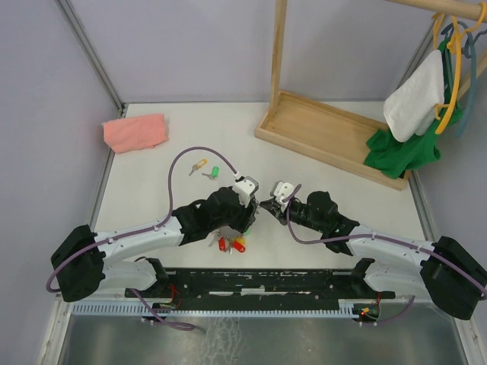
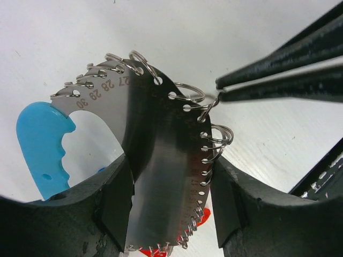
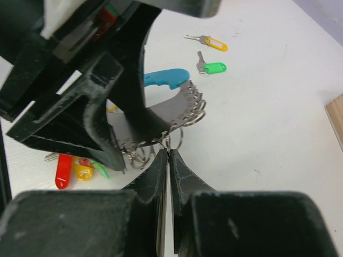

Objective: Put the keys on the keyring

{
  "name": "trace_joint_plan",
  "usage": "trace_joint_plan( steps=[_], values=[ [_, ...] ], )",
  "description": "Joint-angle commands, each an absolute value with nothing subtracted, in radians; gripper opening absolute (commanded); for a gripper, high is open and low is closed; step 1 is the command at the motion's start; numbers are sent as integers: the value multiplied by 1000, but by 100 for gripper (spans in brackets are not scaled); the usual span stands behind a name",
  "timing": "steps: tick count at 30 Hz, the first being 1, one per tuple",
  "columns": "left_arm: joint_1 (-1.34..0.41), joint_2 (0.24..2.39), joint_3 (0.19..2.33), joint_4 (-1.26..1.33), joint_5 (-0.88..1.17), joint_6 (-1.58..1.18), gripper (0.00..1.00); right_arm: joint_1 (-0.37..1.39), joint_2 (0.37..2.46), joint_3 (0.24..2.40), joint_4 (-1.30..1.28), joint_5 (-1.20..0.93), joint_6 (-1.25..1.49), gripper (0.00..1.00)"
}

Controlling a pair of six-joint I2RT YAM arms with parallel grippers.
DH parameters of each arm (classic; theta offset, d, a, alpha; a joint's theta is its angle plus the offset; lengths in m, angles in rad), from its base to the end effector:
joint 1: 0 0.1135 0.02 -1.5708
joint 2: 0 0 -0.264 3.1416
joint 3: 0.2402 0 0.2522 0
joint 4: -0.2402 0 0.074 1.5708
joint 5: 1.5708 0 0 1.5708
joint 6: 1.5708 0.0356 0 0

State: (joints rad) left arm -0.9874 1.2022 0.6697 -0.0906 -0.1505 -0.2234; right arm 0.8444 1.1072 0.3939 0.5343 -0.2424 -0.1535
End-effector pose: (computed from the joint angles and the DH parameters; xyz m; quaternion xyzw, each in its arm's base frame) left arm 0.1450 -0.2099 0.2234 0.2989 0.8361 -0.2039 0.4122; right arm 0.1485 0.1801 0.2154 -0.4326 0.6319 0.3028 0.5674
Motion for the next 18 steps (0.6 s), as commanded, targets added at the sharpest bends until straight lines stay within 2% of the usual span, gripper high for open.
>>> trace_joint_plan(
  steps=[1,14,18],
  values=[
    [-993,1189,709,-67,-115,-275,9,838,1085,418,505,-104,-170,10],
    [-971,1230,738,-115,-147,-300,8,838,1040,408,437,-226,-166,23],
    [-964,1235,736,-101,-129,-301,7,838,1046,380,516,-303,-151,27]
  ],
)
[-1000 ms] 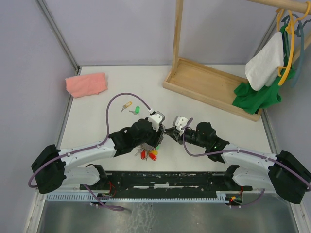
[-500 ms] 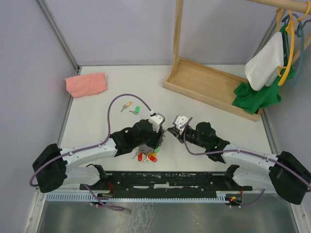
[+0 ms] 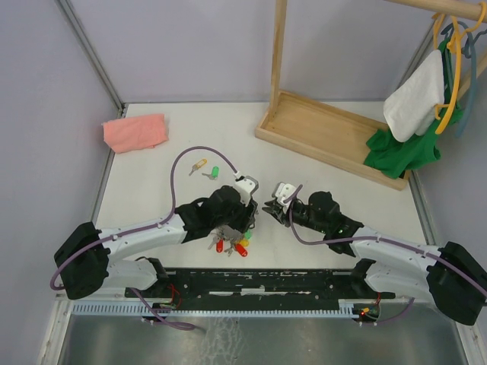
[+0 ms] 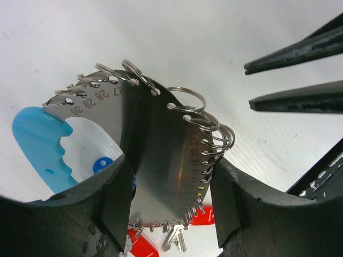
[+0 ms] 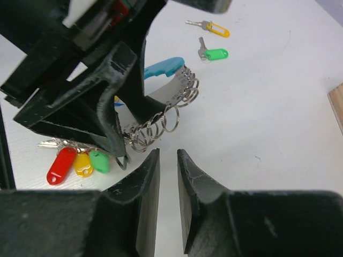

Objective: Put the keys on the keyring

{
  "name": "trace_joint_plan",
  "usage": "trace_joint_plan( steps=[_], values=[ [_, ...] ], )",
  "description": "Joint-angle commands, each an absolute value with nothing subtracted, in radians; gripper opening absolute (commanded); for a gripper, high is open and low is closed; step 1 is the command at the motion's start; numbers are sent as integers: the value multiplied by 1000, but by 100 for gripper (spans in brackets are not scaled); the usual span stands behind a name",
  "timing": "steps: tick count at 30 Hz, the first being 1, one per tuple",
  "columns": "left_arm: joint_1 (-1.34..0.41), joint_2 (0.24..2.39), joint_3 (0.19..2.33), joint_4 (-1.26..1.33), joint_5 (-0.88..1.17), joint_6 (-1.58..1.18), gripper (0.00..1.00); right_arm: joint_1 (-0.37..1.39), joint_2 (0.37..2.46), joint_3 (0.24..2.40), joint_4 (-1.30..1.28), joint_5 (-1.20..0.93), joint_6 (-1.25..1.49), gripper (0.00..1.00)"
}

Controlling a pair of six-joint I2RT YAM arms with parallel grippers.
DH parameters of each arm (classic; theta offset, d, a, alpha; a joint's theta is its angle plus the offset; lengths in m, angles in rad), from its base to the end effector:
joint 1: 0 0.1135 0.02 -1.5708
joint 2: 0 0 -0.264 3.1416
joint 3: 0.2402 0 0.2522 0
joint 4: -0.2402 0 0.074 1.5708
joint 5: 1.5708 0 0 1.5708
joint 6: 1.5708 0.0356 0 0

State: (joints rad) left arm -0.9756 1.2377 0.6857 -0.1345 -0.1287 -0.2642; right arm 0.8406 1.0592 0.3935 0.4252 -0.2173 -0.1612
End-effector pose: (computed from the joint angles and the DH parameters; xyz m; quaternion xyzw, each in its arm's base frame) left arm 0.1486 -0.2113 0.2163 0.2883 0.8551 -0.2008 0.3813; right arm 0.1451 0.1736 0.2137 -0.4343 0.6540 0.2849 0.5500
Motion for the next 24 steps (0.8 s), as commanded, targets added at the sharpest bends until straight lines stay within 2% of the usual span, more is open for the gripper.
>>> trace_joint_plan(
  steps=[1,19,24],
  values=[
    [-963,1235,735,-97,-127,-302,7,838,1054,382,530,-319,-148,28],
    [-957,1238,724,-64,-87,-305,7,838,1166,406,638,-366,-91,31],
    [-956,1235,721,-64,-83,-305,7,838,1157,404,619,-280,-98,26]
  ],
)
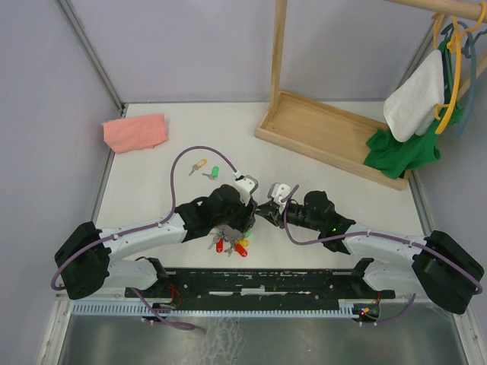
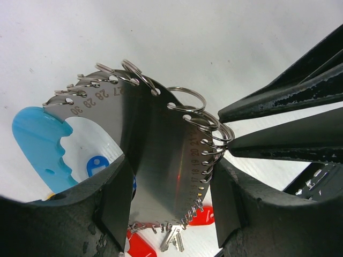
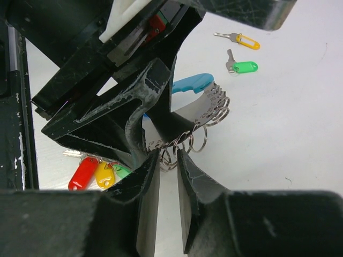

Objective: Put the keys on the keyring

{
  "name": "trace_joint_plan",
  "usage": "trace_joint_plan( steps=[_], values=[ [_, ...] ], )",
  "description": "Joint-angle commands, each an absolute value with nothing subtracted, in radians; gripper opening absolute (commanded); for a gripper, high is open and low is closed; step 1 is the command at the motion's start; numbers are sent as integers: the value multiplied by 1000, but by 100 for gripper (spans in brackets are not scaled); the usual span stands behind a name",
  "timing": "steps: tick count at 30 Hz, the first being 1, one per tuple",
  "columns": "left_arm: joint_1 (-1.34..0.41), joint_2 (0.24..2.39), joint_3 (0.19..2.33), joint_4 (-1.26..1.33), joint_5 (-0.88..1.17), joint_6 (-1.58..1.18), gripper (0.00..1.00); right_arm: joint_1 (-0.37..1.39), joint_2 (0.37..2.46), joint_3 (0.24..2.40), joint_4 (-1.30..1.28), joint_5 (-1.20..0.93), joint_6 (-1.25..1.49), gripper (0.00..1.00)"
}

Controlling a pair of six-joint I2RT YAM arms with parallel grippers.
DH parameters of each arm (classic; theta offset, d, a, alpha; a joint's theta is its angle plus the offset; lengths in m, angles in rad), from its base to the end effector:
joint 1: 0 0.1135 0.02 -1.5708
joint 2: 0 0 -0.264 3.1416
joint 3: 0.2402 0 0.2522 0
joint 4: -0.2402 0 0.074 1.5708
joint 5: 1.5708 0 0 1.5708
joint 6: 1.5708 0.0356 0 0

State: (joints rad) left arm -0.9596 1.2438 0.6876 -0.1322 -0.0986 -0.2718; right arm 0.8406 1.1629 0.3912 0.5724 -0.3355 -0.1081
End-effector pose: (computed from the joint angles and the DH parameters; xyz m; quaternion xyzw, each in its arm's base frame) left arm 0.1517 -0.2104 0.2156 0.2847 0.8574 -0.2099 0.3739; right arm 0.1501 0.1853 0.2067 -0.4426 0.6305 0.3442 0.5367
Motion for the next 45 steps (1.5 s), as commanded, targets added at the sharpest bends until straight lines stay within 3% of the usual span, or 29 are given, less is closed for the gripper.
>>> trace_joint_plan(
  steps=[1,5,10,29,40,45],
  values=[
    [-956,1234,720,-64,-83,-305,7,838,1155,403,611,-268,-102,24],
    [-957,1229,716,-64,-81,-307,7,838,1148,409,575,-255,-115,17],
    [-956,1229,722,-64,-70,-309,7,838,1163,412,586,-318,-117,15],
    [-955,1253,741,-75,-43,-328,7,855,1205,426,589,-321,-183,23],
    [-923,1259,737,-75,12,-335,8,860,1157,429,534,-285,-220,1],
    [-857,1263,731,-59,106,-347,10,862,1142,435,498,-294,-234,1]
  ],
)
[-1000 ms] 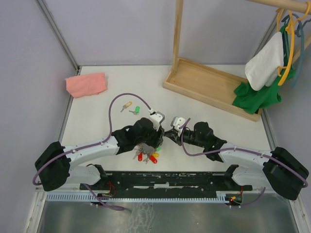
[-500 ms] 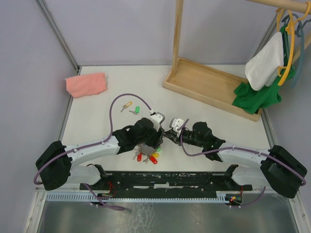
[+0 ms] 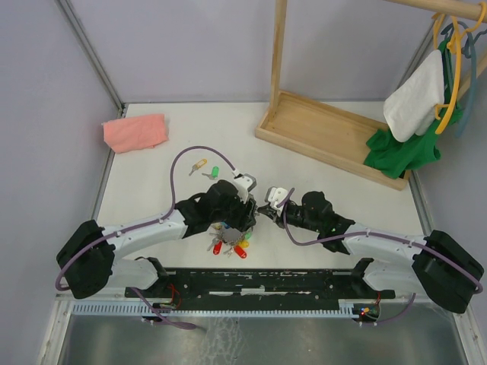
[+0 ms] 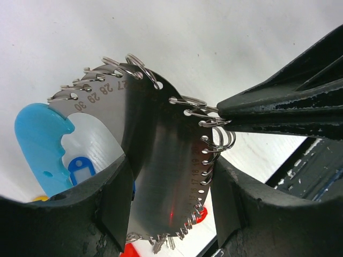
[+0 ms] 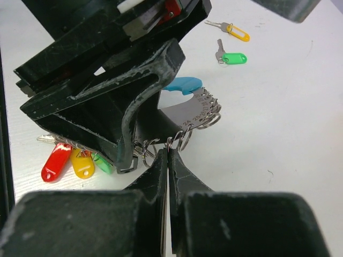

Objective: Put the keys on the keyring

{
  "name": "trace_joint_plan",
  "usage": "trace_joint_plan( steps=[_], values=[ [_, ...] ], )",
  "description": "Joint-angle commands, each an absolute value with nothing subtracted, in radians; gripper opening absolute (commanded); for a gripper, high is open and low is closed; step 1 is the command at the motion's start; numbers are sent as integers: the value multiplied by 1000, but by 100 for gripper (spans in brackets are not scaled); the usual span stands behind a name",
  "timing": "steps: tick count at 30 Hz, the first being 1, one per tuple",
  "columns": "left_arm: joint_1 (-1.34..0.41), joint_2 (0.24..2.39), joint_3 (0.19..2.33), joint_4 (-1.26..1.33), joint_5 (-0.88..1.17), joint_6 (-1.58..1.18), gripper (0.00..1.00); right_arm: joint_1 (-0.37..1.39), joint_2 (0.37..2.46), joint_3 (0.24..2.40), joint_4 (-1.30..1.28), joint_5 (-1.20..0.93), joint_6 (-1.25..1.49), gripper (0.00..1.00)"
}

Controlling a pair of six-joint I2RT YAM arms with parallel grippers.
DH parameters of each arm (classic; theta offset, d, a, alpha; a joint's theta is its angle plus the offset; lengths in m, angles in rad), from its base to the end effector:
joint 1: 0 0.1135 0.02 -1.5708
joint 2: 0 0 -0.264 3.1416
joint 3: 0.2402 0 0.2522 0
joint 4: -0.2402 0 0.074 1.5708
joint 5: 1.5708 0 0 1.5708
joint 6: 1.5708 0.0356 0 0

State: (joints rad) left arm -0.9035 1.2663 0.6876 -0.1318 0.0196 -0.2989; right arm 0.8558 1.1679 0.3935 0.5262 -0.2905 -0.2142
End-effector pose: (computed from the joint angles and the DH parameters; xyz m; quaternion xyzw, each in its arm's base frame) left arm 0.1615 -0.2061 0.2101 0.2745 0.8664 -0.2432 0.3388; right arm 0.1486 0.1867 0.2014 -0.4746 0.6265 0.3000 0.5407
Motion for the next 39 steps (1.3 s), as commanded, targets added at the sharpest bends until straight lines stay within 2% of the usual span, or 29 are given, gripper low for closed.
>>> trace_joint_plan(
  steps=[1,14,22,29,35,39],
  values=[
    [-844,1263,728,-54,126,-350,10,861,1139,439,491,-296,-237,1],
    [-707,1259,630,107,348,-443,23,861,1138,493,431,-271,-267,1],
    [-697,1136,497,261,293,-396,57,861,1166,573,314,-250,-344,1],
    [-695,988,358,484,305,-389,75,861,1187,648,207,-251,-411,1],
    [-644,984,335,528,272,-407,79,860,1213,694,144,-293,-440,1],
    [-623,1025,340,564,254,-348,75,861,1220,697,128,-324,-484,1]
  ],
)
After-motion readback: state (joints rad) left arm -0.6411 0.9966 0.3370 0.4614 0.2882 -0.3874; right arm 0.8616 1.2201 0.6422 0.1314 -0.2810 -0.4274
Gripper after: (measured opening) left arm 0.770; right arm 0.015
